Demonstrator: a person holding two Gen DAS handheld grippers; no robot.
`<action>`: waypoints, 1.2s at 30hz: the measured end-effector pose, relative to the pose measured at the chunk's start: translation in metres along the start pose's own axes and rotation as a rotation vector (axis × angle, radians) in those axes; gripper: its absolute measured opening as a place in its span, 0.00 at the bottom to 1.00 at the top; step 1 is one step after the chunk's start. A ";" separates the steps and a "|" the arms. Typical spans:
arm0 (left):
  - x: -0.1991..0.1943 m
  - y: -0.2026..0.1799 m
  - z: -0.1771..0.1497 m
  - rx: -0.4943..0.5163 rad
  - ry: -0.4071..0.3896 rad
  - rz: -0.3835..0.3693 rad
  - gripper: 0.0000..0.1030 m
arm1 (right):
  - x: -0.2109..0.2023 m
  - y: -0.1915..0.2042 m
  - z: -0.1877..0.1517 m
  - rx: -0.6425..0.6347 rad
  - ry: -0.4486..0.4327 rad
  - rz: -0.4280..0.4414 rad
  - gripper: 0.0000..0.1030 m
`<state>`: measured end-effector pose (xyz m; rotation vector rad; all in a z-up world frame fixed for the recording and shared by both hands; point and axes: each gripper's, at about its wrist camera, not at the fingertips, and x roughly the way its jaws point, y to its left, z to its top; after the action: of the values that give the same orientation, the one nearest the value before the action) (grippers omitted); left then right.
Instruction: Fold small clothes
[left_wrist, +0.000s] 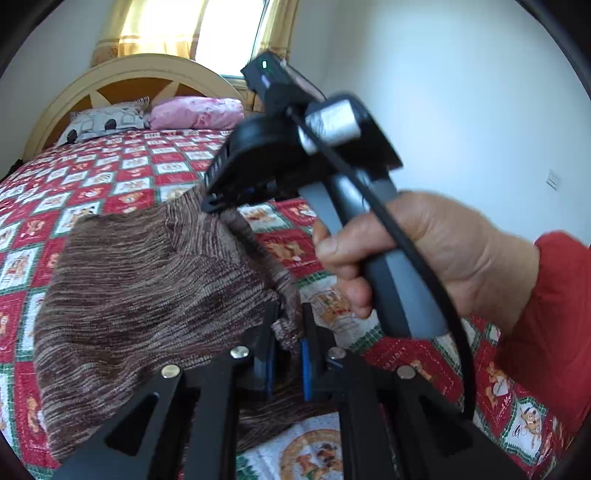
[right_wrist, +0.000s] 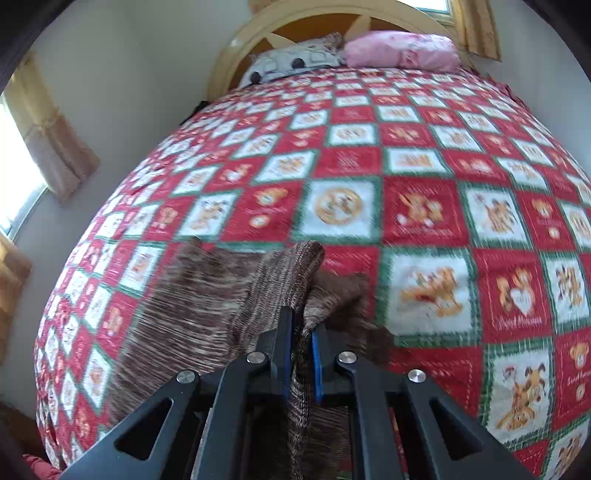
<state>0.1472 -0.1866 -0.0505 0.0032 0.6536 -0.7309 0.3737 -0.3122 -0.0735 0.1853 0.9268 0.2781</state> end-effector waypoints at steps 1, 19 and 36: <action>0.002 -0.002 0.000 -0.002 0.009 -0.006 0.11 | 0.004 -0.006 -0.005 0.009 0.004 -0.014 0.07; -0.093 0.044 -0.052 -0.055 0.089 0.020 0.71 | -0.069 -0.008 -0.079 0.201 -0.137 -0.007 0.24; -0.072 0.098 -0.055 -0.122 0.164 0.260 0.73 | -0.057 0.068 -0.144 -0.014 -0.043 -0.034 0.43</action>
<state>0.1374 -0.0560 -0.0756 0.0359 0.8360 -0.4417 0.2146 -0.2607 -0.0958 0.1624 0.8840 0.2480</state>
